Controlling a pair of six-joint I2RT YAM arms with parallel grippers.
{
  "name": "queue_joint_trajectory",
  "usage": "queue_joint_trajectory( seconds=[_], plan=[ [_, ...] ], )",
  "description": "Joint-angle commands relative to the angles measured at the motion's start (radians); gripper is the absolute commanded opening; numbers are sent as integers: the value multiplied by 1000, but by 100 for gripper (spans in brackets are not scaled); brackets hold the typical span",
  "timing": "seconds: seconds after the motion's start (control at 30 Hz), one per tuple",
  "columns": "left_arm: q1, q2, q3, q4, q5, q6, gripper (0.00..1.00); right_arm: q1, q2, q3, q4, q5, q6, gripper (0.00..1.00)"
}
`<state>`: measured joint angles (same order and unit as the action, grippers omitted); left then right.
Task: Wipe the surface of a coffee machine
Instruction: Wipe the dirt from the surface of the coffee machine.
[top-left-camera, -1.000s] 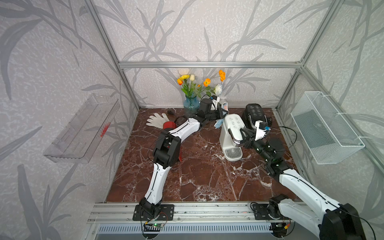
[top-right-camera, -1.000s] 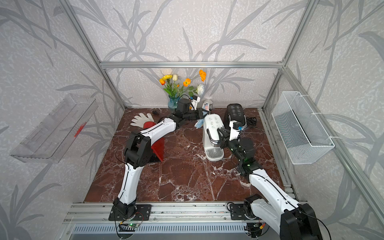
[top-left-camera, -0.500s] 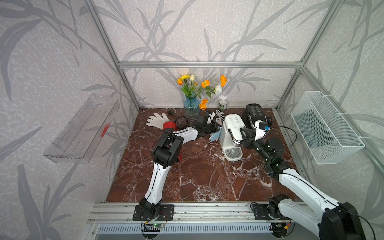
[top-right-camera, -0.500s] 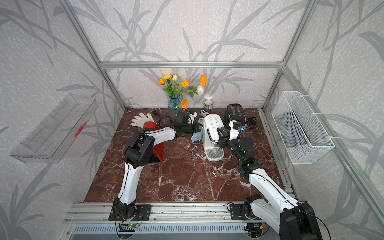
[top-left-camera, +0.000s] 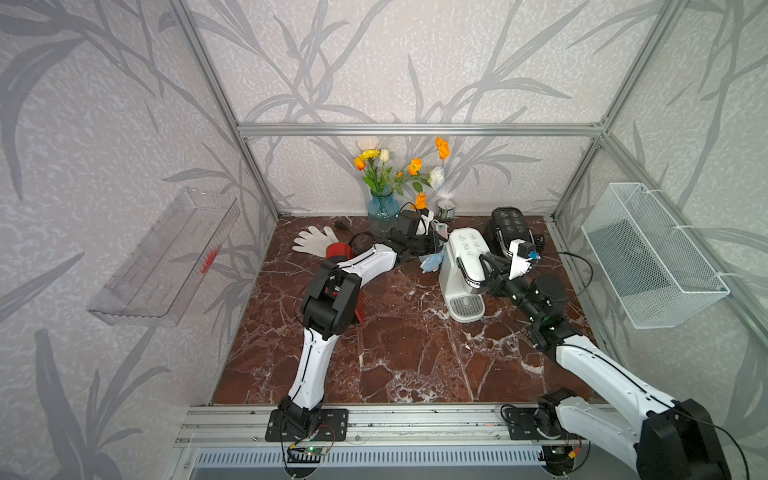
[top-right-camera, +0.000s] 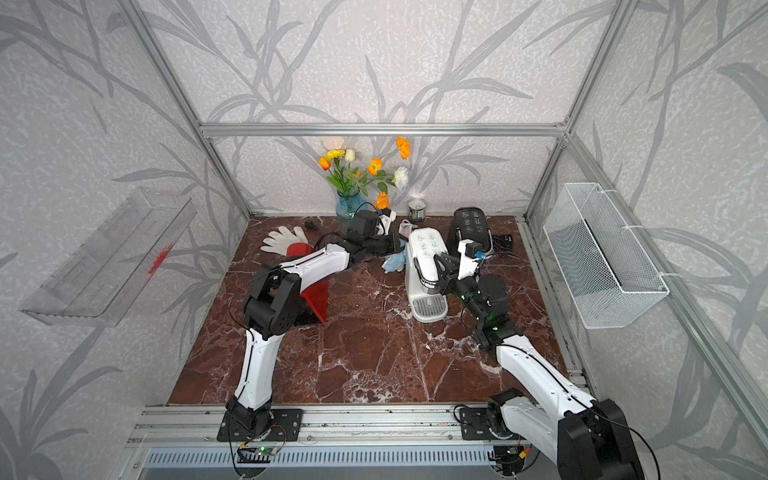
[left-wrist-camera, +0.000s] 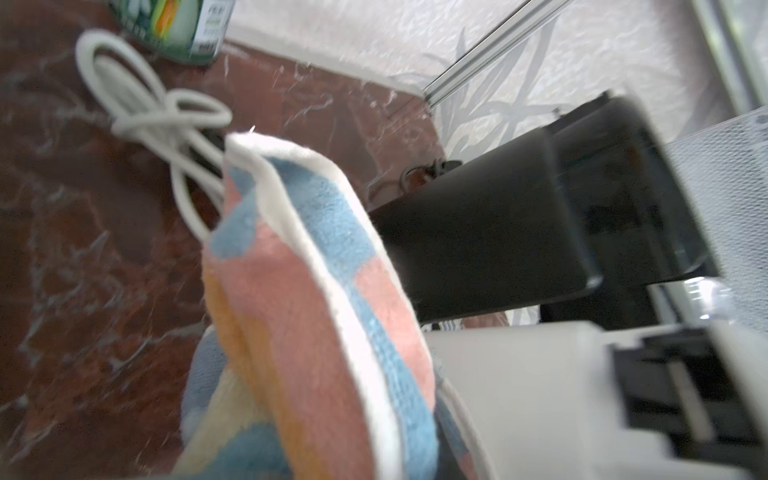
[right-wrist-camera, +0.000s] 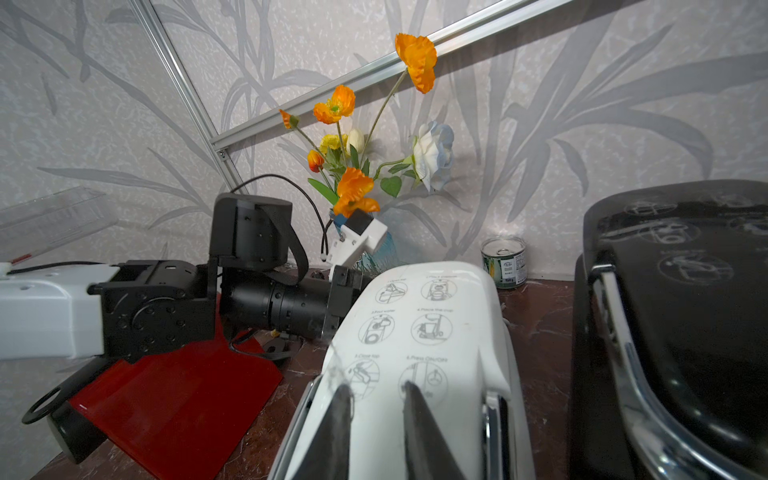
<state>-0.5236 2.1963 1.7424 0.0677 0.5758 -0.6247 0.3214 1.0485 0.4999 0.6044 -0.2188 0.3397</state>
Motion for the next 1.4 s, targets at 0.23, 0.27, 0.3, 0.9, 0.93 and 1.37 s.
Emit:
queue_joint_trajectory(
  seconds=[0.23,0.27,0.3,0.9,0.93,1.37],
  plan=[
    [-36,6,153,-11,84,-25,0,8,42,-47,-190,-43,16,24],
    [-37,12,137,-2,83,-30,0,8,44,-47,-188,-45,18,24],
    [-38,18,119,7,82,-33,0,8,47,-47,-185,-49,19,24],
    [-50,13,-165,28,126,15,0,8,48,-45,-189,-52,17,24],
    [-50,8,-164,21,128,22,0,8,47,-46,-187,-53,17,24],
    [-37,37,247,-210,82,162,0,8,45,-47,-186,-56,14,24]
  ],
)
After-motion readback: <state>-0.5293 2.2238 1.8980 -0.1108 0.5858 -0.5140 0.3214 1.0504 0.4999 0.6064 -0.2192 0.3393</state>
